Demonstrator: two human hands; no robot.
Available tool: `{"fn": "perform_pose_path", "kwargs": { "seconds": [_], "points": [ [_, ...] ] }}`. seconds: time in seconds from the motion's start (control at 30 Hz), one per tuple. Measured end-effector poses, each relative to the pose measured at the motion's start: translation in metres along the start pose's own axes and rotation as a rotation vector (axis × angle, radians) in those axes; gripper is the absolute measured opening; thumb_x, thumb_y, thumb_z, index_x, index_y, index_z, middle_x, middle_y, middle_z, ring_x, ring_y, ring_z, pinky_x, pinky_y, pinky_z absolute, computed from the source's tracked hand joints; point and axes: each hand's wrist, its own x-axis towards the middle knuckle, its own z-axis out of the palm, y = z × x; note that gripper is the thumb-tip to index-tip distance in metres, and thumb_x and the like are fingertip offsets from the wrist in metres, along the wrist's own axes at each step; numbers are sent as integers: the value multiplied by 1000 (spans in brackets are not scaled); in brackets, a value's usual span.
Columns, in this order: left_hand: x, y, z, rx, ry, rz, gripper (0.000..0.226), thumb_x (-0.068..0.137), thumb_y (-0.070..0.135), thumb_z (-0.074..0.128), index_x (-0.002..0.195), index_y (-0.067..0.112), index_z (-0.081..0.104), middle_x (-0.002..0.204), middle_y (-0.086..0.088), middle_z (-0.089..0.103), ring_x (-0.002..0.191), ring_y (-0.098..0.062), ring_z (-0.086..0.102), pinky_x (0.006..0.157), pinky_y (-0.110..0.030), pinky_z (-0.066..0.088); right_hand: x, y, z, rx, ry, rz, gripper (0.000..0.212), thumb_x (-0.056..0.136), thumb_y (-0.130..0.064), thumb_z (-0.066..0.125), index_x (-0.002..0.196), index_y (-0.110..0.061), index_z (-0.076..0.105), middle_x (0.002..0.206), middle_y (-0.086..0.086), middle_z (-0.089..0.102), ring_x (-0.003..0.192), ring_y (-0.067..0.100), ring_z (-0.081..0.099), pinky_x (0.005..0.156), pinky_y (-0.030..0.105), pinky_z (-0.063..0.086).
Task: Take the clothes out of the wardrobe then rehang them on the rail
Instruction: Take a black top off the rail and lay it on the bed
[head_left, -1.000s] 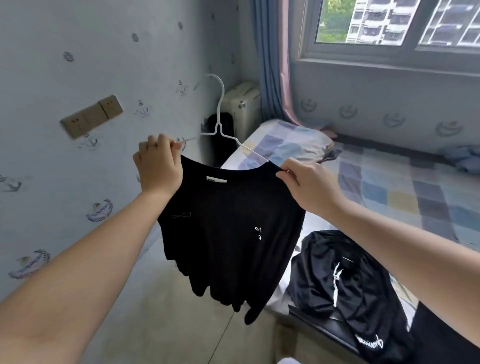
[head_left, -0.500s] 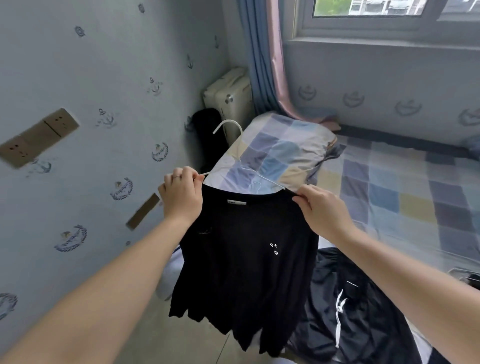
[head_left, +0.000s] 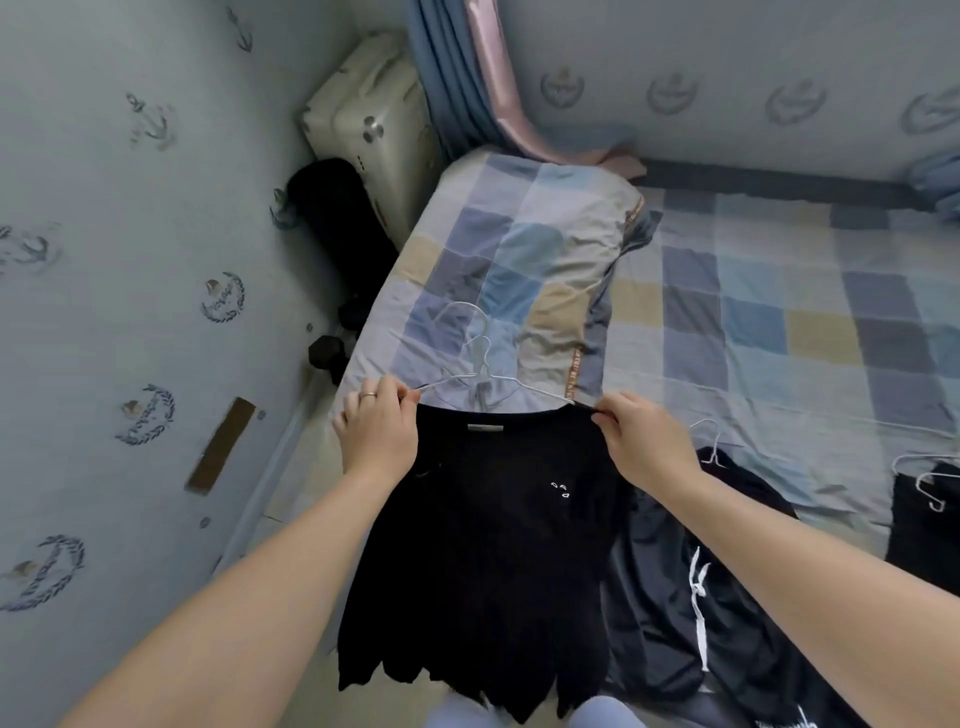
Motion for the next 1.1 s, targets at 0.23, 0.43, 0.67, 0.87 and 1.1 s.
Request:
{"fn": "perform_pose_path", "kwargs": {
  "seconds": [0.23,0.43,0.67,0.87,1.1],
  "points": [
    [77,-43,99,-71,-202,-36,22,103,43,39,99,24,49,120,-3,55,117,-29,43,99,-47,32,64,11,89,-84,-73,196,19,101,-28,45,104,-19,61,103,0,62,93,29,58,74,38,45],
    [141,-74,188,-80,-239,-20,19,103,42,40,95,25,46,118,-7,56,116,-32,44,95,-47,32,129,32,170,-93,-91,244,22,102,-26,41,106,-15,60,104,2,60,96,27,56,71,36,41],
    [202,-96,266,-105,-256,-26,26,102,37,45,108,15,59,122,-14,57,118,-37,46,99,-44,35,189,47,237,23,-223,341,30,102,-30,42,127,-18,54,126,4,61,117,32,53,92,44,46],
    [191,-109,269,-141,-354,-24,45,101,37,48,142,20,48,149,-9,43,138,-34,32,114,-47,29,170,39,251,73,-346,392,57,101,-40,42,154,-23,26,155,2,36,144,25,29,113,49,31],
    [113,-96,213,-142,-519,59,61,100,48,46,155,30,28,166,-2,14,152,-22,3,122,-46,11,100,1,218,-9,-408,380,62,102,-50,33,157,-33,11,164,-11,7,151,17,2,120,47,12]
  ]
}}
